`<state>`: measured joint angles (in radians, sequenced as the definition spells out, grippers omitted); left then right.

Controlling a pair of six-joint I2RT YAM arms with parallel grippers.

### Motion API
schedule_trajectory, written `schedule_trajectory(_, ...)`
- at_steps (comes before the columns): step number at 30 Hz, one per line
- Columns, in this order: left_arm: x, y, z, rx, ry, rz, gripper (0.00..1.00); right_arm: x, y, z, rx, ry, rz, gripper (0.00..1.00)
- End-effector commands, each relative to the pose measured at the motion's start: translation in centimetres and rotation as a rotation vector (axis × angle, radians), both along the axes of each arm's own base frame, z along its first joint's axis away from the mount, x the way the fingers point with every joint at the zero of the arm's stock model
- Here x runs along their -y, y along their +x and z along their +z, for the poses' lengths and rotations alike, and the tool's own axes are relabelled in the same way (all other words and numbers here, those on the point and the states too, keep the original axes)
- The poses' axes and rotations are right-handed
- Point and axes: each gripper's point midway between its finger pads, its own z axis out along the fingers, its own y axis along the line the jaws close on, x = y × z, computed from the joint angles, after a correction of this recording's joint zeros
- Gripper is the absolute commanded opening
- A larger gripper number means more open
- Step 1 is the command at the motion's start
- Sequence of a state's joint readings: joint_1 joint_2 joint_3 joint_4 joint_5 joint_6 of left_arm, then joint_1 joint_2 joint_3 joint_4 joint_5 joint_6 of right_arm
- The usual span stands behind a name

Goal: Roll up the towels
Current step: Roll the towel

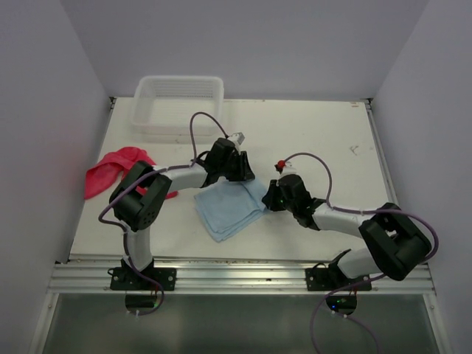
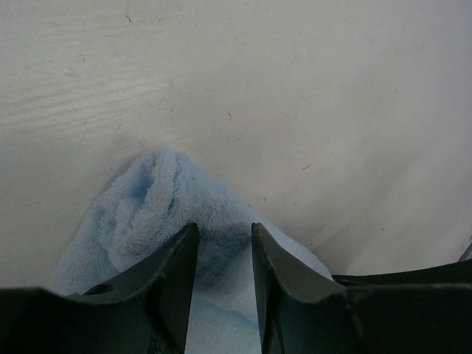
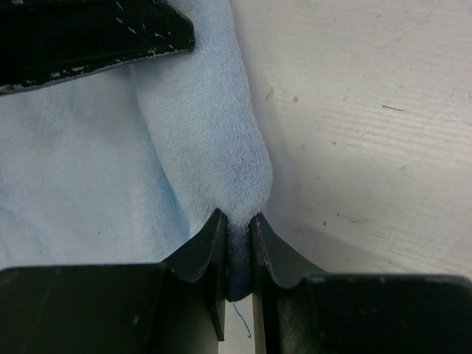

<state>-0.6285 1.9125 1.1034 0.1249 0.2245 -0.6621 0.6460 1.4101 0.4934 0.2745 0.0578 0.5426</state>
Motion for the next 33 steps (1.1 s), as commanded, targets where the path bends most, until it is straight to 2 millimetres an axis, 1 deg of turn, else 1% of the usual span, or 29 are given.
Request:
schedule_trajectory(1,-0.7,1.6,3.3,0.066,0.016,0.028,0.40,1.2,0.2,1.0,0.104,-0.091,-0.001,0.00)
schedule_trajectory(2,-0.6,1.9,4.0,0.082,0.005,0.034,0.40,1.4,0.2,1.1,0.123,-0.115,-0.007,0.00)
schedule_trajectory(3,-0.7,2.2,5.0,0.100,-0.007,0.041,0.40,0.9,-0.2,1.6,0.156,-0.144,0.021,0.00)
schedule_trajectory(4,-0.5,2.2,5.5,0.106,-0.018,0.039,0.40,1.5,0.3,2.0,0.191,-0.197,-0.015,0.00)
schedule_trajectory(5,-0.5,2.3,6.1,0.113,-0.024,0.040,0.40,1.4,0.3,2.3,0.210,-0.225,-0.014,0.00)
schedule_trajectory(6,-0.5,2.4,6.7,0.121,-0.034,0.042,0.40,0.7,-0.2,2.5,0.229,-0.256,0.017,0.00)
schedule_trajectory(7,-0.4,2.4,7.0,0.126,-0.040,0.040,0.40,1.0,0.2,2.8,0.252,-0.301,-0.009,0.00)
schedule_trajectory(9,-0.4,2.3,7.8,0.133,-0.054,0.038,0.41,0.6,0.0,3.0,0.278,-0.352,0.010,0.00)
schedule_trajectory(11,-0.4,2.2,8.1,0.136,-0.061,0.037,0.41,0.8,0.2,3.2,0.305,-0.420,-0.005,0.00)
schedule_trajectory(12,-0.4,2.2,8.5,0.140,-0.067,0.037,0.41,0.3,-0.1,3.3,0.322,-0.452,0.018,0.00)
schedule_trajectory(13,-0.4,2.0,8.5,0.138,-0.069,0.037,0.41,0.1,0.0,3.5,0.329,-0.480,0.021,0.00)
schedule_trajectory(14,-0.4,2.0,8.7,0.143,-0.071,0.036,0.41,0.2,-0.1,3.1,0.332,-0.523,0.024,0.00)
schedule_trajectory(16,-0.5,1.8,8.9,0.147,-0.075,0.035,0.41,-0.2,-0.4,3.4,0.364,-0.584,0.025,0.00)
schedule_trajectory(17,-0.6,1.6,8.8,0.144,-0.076,0.035,0.41,-0.7,-0.8,3.0,0.373,-0.610,0.045,0.00)
schedule_trajectory(18,-0.6,1.5,8.8,0.145,-0.078,0.032,0.41,-0.6,-0.8,3.3,0.391,-0.640,0.033,0.00)
schedule_trajectory(20,-0.9,1.0,8.0,0.130,-0.073,0.033,0.41,-1.4,-1.0,3.5,0.412,-0.669,0.045,0.00)
schedule_trajectory(21,-0.9,0.6,7.6,0.121,-0.072,0.028,0.41,-1.3,-1.2,3.3,0.430,-0.722,0.030,0.00)
schedule_trajectory(22,-1.1,0.1,6.8,0.104,-0.071,0.029,0.41,-1.7,-1.2,3.5,0.434,-0.757,0.030,0.00)
schedule_trajectory(23,-1.2,-0.1,6.4,0.097,-0.070,0.029,0.41,-2.2,-1.6,3.5,0.451,-0.779,0.039,0.00)
schedule_trajectory(24,-1.3,-0.4,6.5,0.097,-0.075,0.026,0.41,-2.4,-1.8,3.0,0.456,-0.820,0.051,0.00)
schedule_trajectory(25,-1.6,-0.8,5.8,0.084,-0.070,0.029,0.41,-2.7,-1.8,3.2,0.469,-0.835,0.045,0.00)
schedule_trajectory(27,-1.9,-1.0,5.6,0.085,-0.064,0.030,0.41,-3.8,-2.4,3.1,0.487,-0.857,0.077,0.00)
schedule_trajectory(29,-2.4,-1.5,5.2,0.076,-0.045,0.034,0.41,-4.5,-2.4,2.8,0.502,-0.900,0.078,0.00)
schedule_trajectory(31,-2.7,-1.8,5.2,0.083,-0.046,0.036,0.41,-5.1,-2.9,2.2,0.509,-0.962,0.102,0.00)
schedule_trajectory(33,-2.8,-1.9,5.6,0.090,-0.050,0.037,0.41,-5.6,-3.0,2.1,0.521,-0.991,0.105,0.00)
